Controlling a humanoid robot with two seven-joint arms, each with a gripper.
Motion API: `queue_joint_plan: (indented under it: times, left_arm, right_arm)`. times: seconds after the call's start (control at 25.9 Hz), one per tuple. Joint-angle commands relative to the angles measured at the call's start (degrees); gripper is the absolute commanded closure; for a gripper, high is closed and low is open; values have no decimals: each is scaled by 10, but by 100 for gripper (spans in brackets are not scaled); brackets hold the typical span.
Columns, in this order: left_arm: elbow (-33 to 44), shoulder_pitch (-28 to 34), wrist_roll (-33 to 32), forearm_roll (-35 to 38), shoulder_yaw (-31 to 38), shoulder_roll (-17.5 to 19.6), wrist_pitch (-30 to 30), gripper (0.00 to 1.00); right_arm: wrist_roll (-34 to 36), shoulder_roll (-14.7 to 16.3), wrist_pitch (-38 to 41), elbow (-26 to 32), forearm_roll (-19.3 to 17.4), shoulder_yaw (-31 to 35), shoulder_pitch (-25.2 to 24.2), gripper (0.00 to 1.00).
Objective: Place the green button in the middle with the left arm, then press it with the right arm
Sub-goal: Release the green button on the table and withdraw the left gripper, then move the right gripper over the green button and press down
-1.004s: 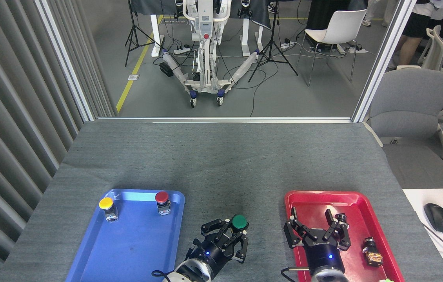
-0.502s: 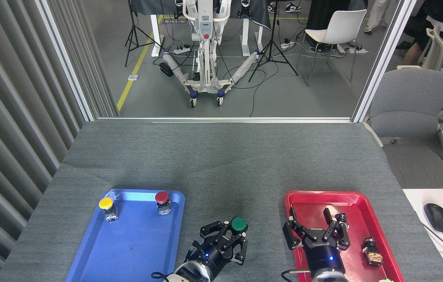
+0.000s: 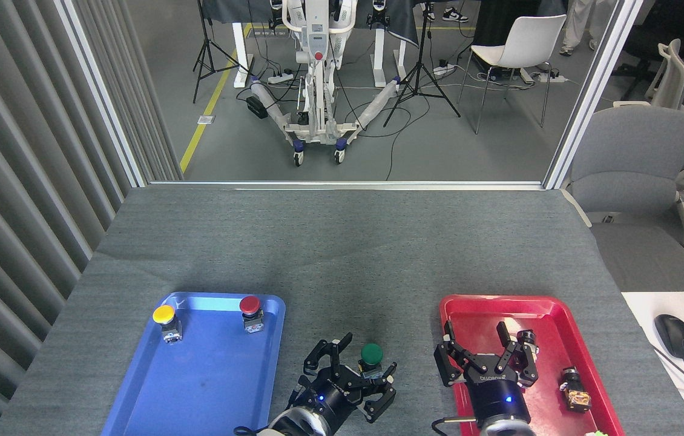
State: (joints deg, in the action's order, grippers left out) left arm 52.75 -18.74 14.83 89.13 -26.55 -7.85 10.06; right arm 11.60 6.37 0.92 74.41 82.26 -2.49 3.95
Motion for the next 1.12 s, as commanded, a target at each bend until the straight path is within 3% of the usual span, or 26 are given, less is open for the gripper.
queue_joint_plan:
  times: [0.0, 0.08, 0.23, 0.42, 0.54, 0.73, 0.85, 1.08]
  left_arm:
    - [70, 41, -7, -14, 19, 17, -7, 1]
    - [121, 66, -7, -33, 41, 42, -7, 1]
    - [199, 109, -6, -36, 70, 67, -7, 1]
    - [239, 121, -1, -36, 126, 90, -7, 1]
    - [272, 150, -4, -36, 180, 92, -7, 1]
    - [291, 179, -30, -41, 256, 100, 1, 1]
    - [292, 180, -60, -42, 263, 118, 1, 1]
    - [293, 184, -62, -63, 266, 118, 1, 1]
  right_arm:
    - [0, -4, 2, -3, 23, -10, -1, 2]
    - [0, -9, 7, -3, 48, -25, -1, 7]
    - [-4, -24, 22, -1, 51, -39, -1, 32]
    - [-26, -28, 25, 5, 51, -79, 0, 83]
    - [-26, -27, 37, 5, 54, -105, 0, 100]
    - [-28, -28, 47, 4, 76, -138, -1, 100]
    - [-28, -36, 44, -3, 76, -141, -1, 100]
    - [-40, -43, 41, -23, 77, -140, -1, 100]
